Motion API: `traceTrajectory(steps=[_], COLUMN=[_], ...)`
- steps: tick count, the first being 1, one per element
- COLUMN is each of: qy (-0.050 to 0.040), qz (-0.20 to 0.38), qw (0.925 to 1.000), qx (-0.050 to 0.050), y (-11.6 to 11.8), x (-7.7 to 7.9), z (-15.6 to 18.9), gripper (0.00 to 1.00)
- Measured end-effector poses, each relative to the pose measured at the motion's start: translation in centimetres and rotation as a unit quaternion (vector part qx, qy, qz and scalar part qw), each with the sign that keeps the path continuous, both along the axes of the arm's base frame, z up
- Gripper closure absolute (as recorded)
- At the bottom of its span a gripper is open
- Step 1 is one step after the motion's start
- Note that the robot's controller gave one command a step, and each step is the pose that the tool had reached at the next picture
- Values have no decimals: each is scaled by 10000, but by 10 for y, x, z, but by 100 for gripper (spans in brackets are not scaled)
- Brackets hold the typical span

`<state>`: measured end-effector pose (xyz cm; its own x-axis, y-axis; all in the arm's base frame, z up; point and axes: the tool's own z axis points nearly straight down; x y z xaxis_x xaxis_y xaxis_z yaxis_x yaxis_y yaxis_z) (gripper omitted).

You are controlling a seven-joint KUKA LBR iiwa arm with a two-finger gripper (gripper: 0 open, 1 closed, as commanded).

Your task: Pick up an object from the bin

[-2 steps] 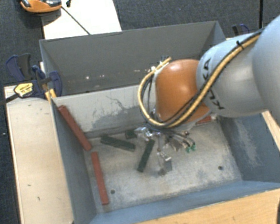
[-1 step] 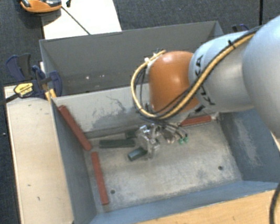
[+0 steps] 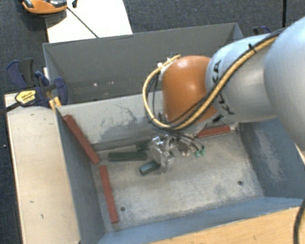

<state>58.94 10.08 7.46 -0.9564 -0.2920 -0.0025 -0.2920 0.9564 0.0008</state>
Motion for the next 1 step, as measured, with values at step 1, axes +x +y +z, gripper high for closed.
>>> traceTrajectory(steps=[1], qy=[-3], qz=[49], qw=[10000], qx=[-2], y=[22], x=[-15], z=[133], gripper=[100])
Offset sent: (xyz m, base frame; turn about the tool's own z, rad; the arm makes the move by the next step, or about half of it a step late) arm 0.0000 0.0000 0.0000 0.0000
